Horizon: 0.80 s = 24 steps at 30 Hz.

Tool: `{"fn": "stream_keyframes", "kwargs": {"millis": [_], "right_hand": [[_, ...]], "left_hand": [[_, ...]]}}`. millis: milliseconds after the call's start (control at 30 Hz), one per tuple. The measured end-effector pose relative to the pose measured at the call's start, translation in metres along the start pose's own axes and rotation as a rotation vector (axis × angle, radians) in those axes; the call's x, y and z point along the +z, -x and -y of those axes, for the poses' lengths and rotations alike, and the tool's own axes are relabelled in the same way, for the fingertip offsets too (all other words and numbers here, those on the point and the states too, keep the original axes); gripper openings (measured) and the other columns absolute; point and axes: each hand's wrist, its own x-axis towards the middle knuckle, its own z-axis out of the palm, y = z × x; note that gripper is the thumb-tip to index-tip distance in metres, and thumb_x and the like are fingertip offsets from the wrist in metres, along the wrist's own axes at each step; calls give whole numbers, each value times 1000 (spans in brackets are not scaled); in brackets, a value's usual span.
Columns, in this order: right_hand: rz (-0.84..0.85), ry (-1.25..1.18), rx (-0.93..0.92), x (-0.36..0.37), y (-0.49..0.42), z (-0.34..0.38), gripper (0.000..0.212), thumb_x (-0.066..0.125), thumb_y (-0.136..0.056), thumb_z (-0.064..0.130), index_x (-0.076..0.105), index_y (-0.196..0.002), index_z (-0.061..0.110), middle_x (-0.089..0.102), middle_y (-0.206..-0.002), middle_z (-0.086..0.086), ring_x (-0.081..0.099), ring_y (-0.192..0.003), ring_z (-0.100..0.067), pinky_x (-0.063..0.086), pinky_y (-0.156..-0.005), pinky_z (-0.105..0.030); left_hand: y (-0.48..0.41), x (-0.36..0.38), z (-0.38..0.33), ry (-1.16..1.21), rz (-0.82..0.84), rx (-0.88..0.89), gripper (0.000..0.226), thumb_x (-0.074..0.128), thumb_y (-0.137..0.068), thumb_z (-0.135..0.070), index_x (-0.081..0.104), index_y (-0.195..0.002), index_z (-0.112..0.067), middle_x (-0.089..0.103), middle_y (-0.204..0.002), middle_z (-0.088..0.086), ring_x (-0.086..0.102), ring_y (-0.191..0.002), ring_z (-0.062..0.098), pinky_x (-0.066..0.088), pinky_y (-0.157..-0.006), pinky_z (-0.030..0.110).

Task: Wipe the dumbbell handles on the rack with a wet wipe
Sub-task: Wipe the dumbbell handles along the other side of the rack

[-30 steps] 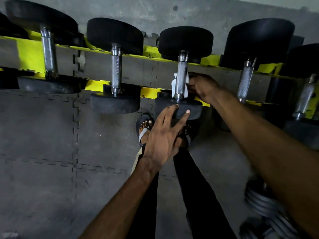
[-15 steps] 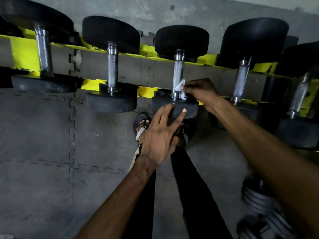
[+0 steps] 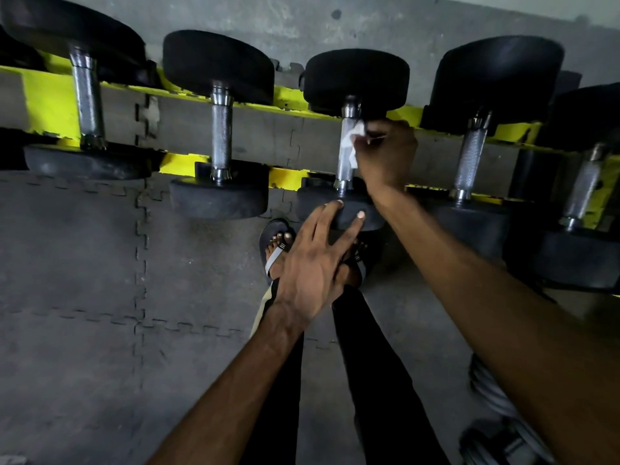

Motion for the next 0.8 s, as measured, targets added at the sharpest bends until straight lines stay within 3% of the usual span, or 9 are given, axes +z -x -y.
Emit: {"fn": "stream_keyframes", "kwargs": {"millis": [67,133,233,367,467,567,667,733,800], "right_hand": [[-3,-6,-227,-2,18,-3,10,71,-76,12,73,-86,11,69,-91,-7,65,-84,-22,54,-80,-32],[131,66,-402,-10,25,0,15,64,-85,9,73,-97,6,65,-102,-13,62,-92,-23,50,-84,-28],[275,348,-489,-19,12,18,25,52,-94,31,71,-105,20,60,-119,-10,60,-105,-29,50,-80,-38],[250,736,-593,-24,-11,42,25,49,-89,39,67,-93,22,68,-96,-4,64,-94,-32,30,-65,-32],[299,726,-558,-9,-14,29,29,46,-92,34,66,-88,14,70,-90,-8,65,-90,-32,35,-67,-30],[472,684,-434,0,-15,27,40,33,-106,28,65,-115,4,65,-117,-20,61,-110,-32,36,-74,-29],[645,927,-549,-3,-17,39,50,27,-110,31,37,-148,1,46,-147,-21,48,-130,-29,31,-86,-25],[722,934,-580,-10,-16,44,49,48,-101,42,60,-132,5,62,-128,-20,60,-114,-34,43,-84,-32],[585,836,-620,-19,-20,44,36,57,-92,44,74,-95,12,71,-96,-15,67,-91,-36,44,-65,-31]], "left_hand": [[1,1,1,2,-9,3,94,73,-70,-18,39,-157,-24,23,-158,14,21,-147,32,29,-116,37],[1,0,2,0,-2,5,94,74,-70,-18,39,-157,-24,23,-158,15,21,-147,32,28,-116,36],[0,-1,2,5,17,7,96,74,-71,-18,36,-159,-25,27,-159,16,20,-147,30,36,-114,37],[-2,-2,2,27,13,10,94,73,-70,-16,38,-158,-24,30,-158,17,23,-147,31,39,-113,38],[0,-2,1,36,4,12,94,74,-69,-14,41,-157,-22,33,-157,18,25,-146,33,37,-115,41],[-1,-3,1,42,-11,15,95,77,-67,-12,43,-155,-20,35,-156,19,27,-144,34,40,-112,42],[-1,-2,1,36,-21,19,93,77,-67,-12,45,-154,-20,37,-155,20,28,-143,34,44,-109,42],[-1,-2,1,32,-26,19,91,75,-68,-13,45,-154,-21,37,-155,19,29,-143,34,46,-107,41],[0,-1,1,29,-23,21,90,73,-70,-14,44,-155,-22,35,-156,18,29,-144,34,45,-108,42]]}}
